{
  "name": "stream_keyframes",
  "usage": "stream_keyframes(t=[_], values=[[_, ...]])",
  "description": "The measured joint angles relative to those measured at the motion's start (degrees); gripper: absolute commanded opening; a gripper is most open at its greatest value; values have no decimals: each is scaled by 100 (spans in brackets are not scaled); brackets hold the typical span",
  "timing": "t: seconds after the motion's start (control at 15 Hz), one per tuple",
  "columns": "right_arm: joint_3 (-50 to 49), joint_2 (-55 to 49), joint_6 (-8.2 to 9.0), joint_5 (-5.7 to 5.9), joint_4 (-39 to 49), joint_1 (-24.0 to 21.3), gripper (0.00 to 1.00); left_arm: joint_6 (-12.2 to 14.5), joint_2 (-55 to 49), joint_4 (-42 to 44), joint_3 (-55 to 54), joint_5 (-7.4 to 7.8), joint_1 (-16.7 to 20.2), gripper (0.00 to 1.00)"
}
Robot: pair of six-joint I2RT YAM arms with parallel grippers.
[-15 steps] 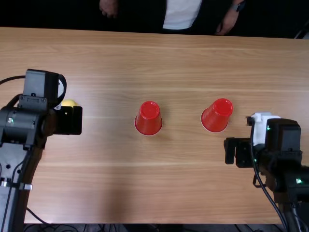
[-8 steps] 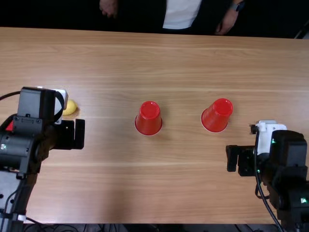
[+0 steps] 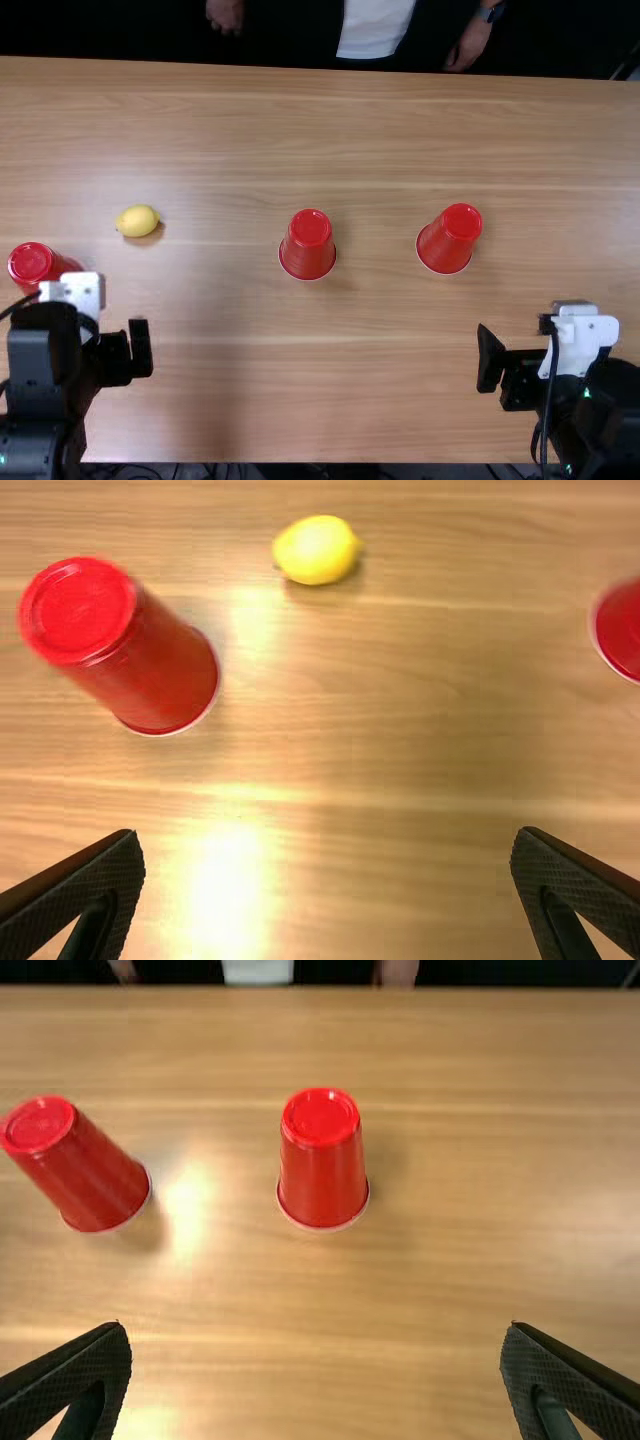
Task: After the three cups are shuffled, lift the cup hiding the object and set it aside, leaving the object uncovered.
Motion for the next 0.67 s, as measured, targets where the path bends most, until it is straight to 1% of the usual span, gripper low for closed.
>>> stream_keyframes(t=[0.13, 0.2, 0.27, 0.33, 0.47, 0.53, 0.67], values=[[-490, -662, 13, 0, 284, 0, 100, -11, -728, 282, -647, -11, 107, 100], [-713, -1008, 72, 0, 372, 2, 100, -24, -975, 409, -859, -11, 107, 100], [-1038, -1543, 249, 0, 544, 2, 100, -28, -1316, 721, -1257, -11, 107, 100], [-1300, -1965, 352, 2, 675, 0, 100, -35, -1631, 1115, -1655, -17, 105, 100], [-1939, -3001, 457, 22, 686, 0, 100, -39, -2393, 1858, -2518, -15, 105, 100], [-2118, -3432, 472, 74, 671, 0, 100, -39, -2721, 2105, -2857, -13, 105, 100], [-2157, -3587, 507, 155, 684, 0, 100, -35, -3187, 2420, -3239, -13, 105, 100]])
